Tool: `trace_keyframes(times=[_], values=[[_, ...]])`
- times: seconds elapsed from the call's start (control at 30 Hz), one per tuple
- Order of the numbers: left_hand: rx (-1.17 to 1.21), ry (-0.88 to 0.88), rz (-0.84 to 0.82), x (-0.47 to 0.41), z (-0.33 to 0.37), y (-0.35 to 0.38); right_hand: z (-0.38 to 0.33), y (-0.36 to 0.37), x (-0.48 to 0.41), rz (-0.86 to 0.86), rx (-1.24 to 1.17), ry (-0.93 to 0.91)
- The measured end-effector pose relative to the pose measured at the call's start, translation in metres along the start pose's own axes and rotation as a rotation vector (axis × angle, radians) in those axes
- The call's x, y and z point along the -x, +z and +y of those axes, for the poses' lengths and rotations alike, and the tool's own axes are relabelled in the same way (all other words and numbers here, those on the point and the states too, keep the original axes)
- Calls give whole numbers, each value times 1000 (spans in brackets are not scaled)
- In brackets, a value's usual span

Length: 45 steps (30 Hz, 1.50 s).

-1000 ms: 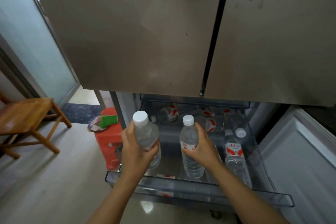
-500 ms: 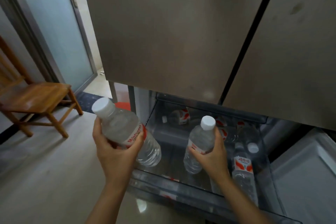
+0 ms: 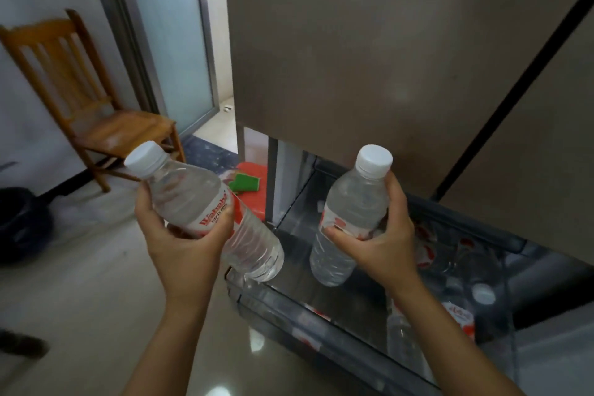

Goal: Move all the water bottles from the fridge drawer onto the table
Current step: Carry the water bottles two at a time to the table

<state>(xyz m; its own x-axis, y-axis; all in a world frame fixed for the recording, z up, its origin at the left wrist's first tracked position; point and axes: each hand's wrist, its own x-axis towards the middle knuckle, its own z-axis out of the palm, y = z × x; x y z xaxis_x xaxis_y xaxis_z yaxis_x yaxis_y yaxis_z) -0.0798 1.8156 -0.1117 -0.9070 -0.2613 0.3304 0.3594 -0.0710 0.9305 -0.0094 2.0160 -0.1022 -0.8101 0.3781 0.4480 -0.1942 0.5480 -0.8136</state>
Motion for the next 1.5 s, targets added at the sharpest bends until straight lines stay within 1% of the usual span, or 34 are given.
trace_keyframes(times=[0.2, 0.37, 0.53, 0.6, 0.67, 0.73, 0.8, 0.83, 0.93, 1.23, 1.37, 1.5], values=[[-130, 23, 191, -6, 2, -50, -18, 41, -25, -152, -109, -127], [-236, 16, 339, 0, 12, -86, -32, 80, -32, -283, -168, -149], [-299, -55, 490, 36, 10, -125, -45, 101, -12, -403, -244, -191], [-339, -73, 591, 57, 10, -140, -45, 105, 0, -473, -286, -217], [-410, -113, 654, 75, 9, -152, -43, 112, 10, -529, -306, -242], [-489, -166, 691, 97, 9, -164, -41, 124, 18, -610, -305, -271], [-517, -222, 719, 121, 8, -178, -42, 139, 27, -722, -276, -347], [-536, -259, 753, 138, 11, -189, -46, 148, 37, -792, -258, -394], [-607, -329, 829, 176, 19, -216, -60, 169, 62, -891, -216, -516], [-602, -331, 1121, 264, 70, -298, -131, 223, 160, -1178, -304, -721], [-623, -320, 1189, 300, 89, -343, -161, 241, 208, -1271, -315, -764], [-641, -326, 1240, 343, 114, -401, -197, 260, 268, -1317, -319, -777]])
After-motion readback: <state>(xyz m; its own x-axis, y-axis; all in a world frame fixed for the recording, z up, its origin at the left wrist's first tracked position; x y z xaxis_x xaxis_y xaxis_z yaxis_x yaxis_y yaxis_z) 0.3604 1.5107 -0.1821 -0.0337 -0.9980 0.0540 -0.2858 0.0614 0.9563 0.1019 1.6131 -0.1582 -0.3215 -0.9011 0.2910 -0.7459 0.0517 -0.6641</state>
